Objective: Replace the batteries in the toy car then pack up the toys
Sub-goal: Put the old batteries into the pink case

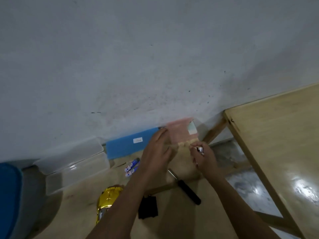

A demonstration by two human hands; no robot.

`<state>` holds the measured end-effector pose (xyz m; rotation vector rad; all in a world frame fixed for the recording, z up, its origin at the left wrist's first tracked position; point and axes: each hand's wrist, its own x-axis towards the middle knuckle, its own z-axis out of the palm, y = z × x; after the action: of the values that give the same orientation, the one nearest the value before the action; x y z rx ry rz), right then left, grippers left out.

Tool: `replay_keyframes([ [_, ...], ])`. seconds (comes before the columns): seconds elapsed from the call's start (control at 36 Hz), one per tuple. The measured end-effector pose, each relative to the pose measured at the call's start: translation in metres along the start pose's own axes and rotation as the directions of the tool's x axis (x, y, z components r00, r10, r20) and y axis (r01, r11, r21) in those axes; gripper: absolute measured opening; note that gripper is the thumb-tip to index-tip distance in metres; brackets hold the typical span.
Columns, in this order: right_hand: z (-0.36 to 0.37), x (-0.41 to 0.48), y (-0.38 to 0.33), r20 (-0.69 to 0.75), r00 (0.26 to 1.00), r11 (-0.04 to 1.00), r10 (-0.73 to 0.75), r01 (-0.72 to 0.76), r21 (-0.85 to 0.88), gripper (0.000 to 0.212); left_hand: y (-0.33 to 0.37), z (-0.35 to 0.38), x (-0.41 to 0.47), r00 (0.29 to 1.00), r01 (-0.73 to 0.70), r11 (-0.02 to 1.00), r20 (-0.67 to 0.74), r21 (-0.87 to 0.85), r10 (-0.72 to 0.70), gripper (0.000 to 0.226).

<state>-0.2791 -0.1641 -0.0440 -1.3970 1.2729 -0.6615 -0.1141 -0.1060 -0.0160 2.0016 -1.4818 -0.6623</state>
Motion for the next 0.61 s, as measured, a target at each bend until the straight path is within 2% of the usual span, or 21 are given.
replay_keyframes([
  [0.08, 0.011, 0.014, 0.007, -0.007, 1.0, 1.0, 0.0, 0.001, 0.019, 0.003, 0.003, 0.012, 0.021, 0.999, -0.035, 0.999, 0.039, 0.02, 0.034, 0.063],
  [0.19, 0.021, 0.023, 0.002, -0.066, 0.997, 0.995, -0.051, 0.056, 0.081, 0.006, 0.001, 0.021, 0.042, 0.992, -0.053, 0.998, 0.113, 0.026, 0.05, 0.063],
  [0.31, 0.027, 0.029, 0.005, -0.164, 0.983, 0.989, -0.081, 0.099, 0.105, 0.039, -0.007, 0.024, 0.049, 0.989, -0.104, 0.993, 0.111, 0.05, 0.098, 0.06],
  [0.36, 0.029, 0.028, 0.007, -0.193, 0.976, 0.986, -0.106, 0.128, 0.109, 0.046, -0.009, 0.025, 0.05, 0.991, -0.1, 0.994, 0.096, 0.052, 0.095, 0.06],
  [0.5, 0.032, 0.025, 0.01, -0.247, 0.954, 0.982, -0.17, 0.183, 0.034, 0.045, -0.009, 0.028, 0.052, 0.992, -0.097, 0.99, 0.091, 0.105, 0.087, 0.06],
  [0.61, 0.033, 0.023, 0.008, -0.271, 0.946, 0.982, -0.175, 0.189, 0.027, 0.038, -0.01, 0.027, 0.054, 0.992, -0.113, 0.992, 0.068, 0.061, 0.109, 0.059],
])
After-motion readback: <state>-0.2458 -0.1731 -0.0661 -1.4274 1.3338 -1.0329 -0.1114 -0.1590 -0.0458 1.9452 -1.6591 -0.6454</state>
